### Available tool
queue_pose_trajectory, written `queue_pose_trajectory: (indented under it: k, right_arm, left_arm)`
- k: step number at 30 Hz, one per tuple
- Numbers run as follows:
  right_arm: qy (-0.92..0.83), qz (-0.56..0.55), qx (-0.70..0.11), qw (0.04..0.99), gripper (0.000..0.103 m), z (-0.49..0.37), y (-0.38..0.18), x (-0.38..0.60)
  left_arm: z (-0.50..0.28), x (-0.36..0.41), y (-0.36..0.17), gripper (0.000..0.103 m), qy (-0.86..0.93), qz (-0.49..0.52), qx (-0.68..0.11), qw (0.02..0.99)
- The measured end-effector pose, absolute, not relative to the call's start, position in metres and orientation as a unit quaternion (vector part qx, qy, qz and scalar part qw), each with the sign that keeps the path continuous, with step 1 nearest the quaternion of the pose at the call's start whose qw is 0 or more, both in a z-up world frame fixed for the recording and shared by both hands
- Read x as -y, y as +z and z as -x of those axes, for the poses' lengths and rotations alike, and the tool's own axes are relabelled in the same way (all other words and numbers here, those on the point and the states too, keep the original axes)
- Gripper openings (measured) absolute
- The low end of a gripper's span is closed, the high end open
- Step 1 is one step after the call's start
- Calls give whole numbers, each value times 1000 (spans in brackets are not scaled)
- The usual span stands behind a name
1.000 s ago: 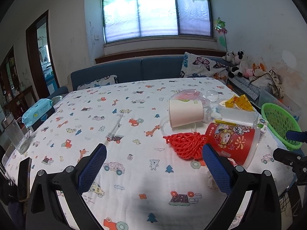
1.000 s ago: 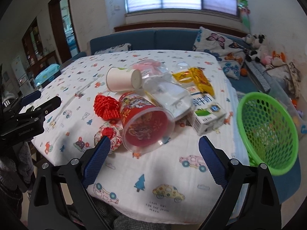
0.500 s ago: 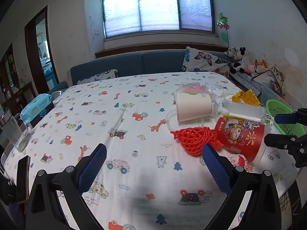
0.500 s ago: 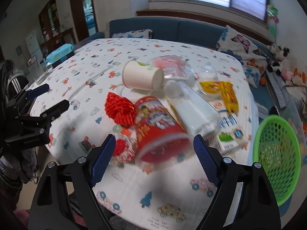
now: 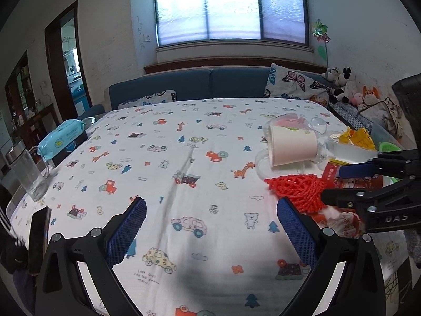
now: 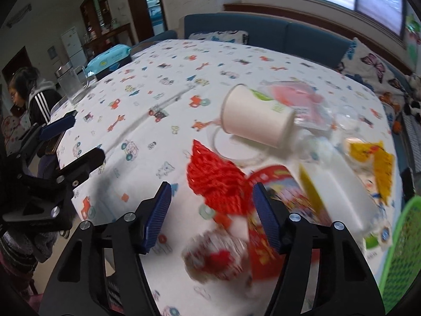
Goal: Collect trash
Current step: 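Reach the right gripper to the red mesh net and grasp it, then carry the red net to the green basket with the right gripper while the left gripper grasps the crumpled wrapper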
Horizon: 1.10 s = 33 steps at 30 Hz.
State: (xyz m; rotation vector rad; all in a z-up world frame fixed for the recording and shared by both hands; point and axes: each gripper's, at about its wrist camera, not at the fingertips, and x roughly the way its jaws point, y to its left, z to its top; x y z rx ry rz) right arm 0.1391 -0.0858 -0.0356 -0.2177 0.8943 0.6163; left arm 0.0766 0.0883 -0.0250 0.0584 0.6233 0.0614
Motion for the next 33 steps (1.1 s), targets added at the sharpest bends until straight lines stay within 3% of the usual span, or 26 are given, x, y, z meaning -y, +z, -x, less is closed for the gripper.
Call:
queue_pose_trajectory:
  k: [16, 21, 26, 33]
  right_arm:
    - [269, 196, -442, 833, 63, -170, -70, 47]
    - [252, 230, -436, 833, 53, -169, -78, 43]
    - [258, 202, -428, 842, 46, -167, -65, 50]
    - [282, 109, -407, 862, 46, -160, -19, 81]
  left_arm:
    - [-69, -101, -33, 96, 26, -17, -321, 947]
    - [-65, -97, -32, 96, 21, -23, -317, 948]
    - [-61, -94, -31, 96, 15, -24, -316, 948]
    - [-57, -77, -30, 95, -30, -28, -316, 948]
